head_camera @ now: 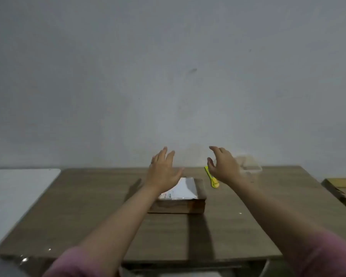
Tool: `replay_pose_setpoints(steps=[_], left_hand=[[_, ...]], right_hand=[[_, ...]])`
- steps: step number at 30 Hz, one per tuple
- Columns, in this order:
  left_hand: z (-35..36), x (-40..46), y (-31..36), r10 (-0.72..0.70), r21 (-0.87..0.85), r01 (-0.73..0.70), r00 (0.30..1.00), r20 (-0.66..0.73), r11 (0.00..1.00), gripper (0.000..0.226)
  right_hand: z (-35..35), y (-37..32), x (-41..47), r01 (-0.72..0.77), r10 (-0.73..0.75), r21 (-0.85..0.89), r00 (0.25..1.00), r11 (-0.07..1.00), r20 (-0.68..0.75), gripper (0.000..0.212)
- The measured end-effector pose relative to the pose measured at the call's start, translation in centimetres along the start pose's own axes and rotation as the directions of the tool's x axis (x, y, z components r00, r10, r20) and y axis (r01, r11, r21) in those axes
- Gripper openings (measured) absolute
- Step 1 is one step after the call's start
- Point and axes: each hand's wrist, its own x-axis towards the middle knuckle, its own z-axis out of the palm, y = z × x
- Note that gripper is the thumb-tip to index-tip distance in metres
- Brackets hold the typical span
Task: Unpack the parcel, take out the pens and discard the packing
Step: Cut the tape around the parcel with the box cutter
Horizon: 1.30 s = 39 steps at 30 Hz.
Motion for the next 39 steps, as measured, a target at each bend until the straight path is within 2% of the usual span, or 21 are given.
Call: replay_pose_setpoints(steps=[5, 11, 14, 18, 22, 24, 28, 30, 34, 37, 39], left_hand=[[5.1, -0.9, -0.7, -0.083, 0.022, 0.081, 0.991, 0.102, 0.996, 0.06], [10.2, -1.0, -2.2, -0.121, 0.067, 0.11, 0.974, 0.192, 0.992, 0.058], [11.7, -1.2, -2.9, -0.148, 0.101, 0.133, 0.976, 0.16, 0.986, 0.062], [12.8, -1.9, -3.0, -0.105, 0.142, 0.095, 0.992, 0.071, 0.985, 0.061], [13.6, -2.1, -3.2, -0.092, 0.165, 0.088, 0.996, 0.014, 0.982, 0.054], [13.7, -2.0, -3.4, -0.101, 0.169, 0.097, 0.995, 0.012, 0.981, 0.053], [13.9, -2.2, -3.3, -0.104, 0.174, 0.099, 0.994, 0.019, 0.98, 0.053], [13.9, -2.4, -3.2, -0.105, 0.169, 0.101, 0.994, 0.016, 0.98, 0.053], [13.8, -2.5, -3.2, -0.111, 0.162, 0.107, 0.994, 0.012, 0.981, 0.054], [13.7, -2.6, -3.2, -0.114, 0.162, 0.108, 0.993, 0.025, 0.981, 0.056], [13.5, -2.5, -3.1, -0.12, 0.169, 0.111, 0.992, 0.042, 0.979, 0.058]], right_hand=[[4.2, 3.5, -1.2, -0.126, 0.119, 0.034, 0.981, 0.991, 0.152, 0.045], [9.7, 7.4, -1.3, -0.181, 0.175, -0.003, 0.946, 0.984, 0.272, 0.045], [12.0, 8.6, -1.0, -0.178, 0.179, -0.031, 0.939, 0.984, 0.294, 0.046], [14.2, 9.7, -1.0, -0.197, 0.21, -0.074, 0.933, 0.978, 0.291, 0.041], [15.5, 10.1, -1.5, -0.226, 0.221, 0.01, 0.962, 0.974, 0.162, 0.019], [15.7, 10.1, -1.6, -0.249, 0.244, 0.027, 0.962, 0.968, 0.124, 0.018], [15.2, 10.0, -1.8, -0.356, 0.335, 0.081, 0.922, 0.931, 0.194, 0.02], [14.8, 10.1, -1.8, -0.419, 0.383, 0.094, 0.886, 0.903, 0.26, 0.027], [14.0, 10.5, -2.0, -0.465, 0.396, 0.131, 0.847, 0.876, 0.355, 0.034], [13.3, 10.6, -2.7, -0.479, 0.382, 0.215, 0.846, 0.851, 0.372, 0.03], [12.4, 10.6, -3.1, -0.485, 0.38, 0.332, 0.862, 0.809, 0.335, 0.023]])
